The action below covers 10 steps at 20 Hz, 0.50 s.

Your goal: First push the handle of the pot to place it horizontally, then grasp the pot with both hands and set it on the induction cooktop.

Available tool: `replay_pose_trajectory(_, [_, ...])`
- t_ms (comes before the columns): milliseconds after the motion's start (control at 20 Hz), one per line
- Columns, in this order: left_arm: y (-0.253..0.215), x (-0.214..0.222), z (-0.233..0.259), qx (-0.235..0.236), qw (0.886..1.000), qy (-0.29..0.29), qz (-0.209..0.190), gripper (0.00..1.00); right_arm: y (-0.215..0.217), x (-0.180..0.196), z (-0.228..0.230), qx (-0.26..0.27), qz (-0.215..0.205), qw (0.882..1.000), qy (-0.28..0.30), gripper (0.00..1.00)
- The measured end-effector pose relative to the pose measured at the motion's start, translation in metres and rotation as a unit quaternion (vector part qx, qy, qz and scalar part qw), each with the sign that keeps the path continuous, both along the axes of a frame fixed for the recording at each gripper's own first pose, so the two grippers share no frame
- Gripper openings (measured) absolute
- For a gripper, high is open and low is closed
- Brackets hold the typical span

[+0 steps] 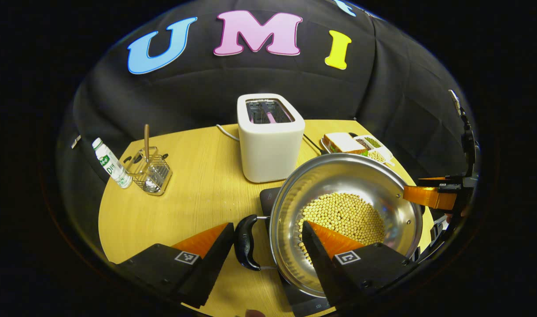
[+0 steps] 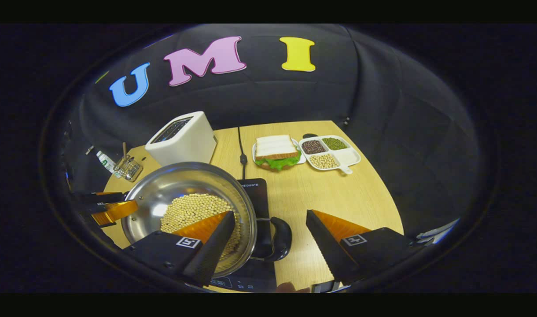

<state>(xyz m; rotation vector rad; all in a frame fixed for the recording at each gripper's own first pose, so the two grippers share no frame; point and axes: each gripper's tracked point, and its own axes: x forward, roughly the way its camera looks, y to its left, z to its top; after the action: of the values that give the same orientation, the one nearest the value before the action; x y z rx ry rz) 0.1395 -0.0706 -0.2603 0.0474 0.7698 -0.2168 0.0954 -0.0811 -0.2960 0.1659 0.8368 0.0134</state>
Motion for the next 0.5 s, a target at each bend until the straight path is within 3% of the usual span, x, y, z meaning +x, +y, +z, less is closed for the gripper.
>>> replay_pose_trajectory(200, [0.001,-0.01,0.044,-0.023,0.998,-0.052,0.014,0.95,0.001,-0.001,0.05,-0.009,0.0,0.997,-0.073,1.0])
replay_pose_trajectory(250, [0.002,-0.014,0.055,-0.027,0.997,-0.065,0.017,0.96,0.001,-0.003,0.064,-0.012,0.001,0.996,-0.09,0.96])
replay_pose_trajectory(300, [0.005,-0.018,0.064,-0.029,0.996,-0.078,0.022,0.96,0.003,-0.005,0.08,-0.012,0.003,0.994,-0.107,1.0])
replay_pose_trajectory(500, [0.012,-0.033,0.109,-0.053,0.988,-0.136,0.043,0.95,0.012,-0.015,0.137,-0.008,-0.002,0.986,-0.168,1.0])
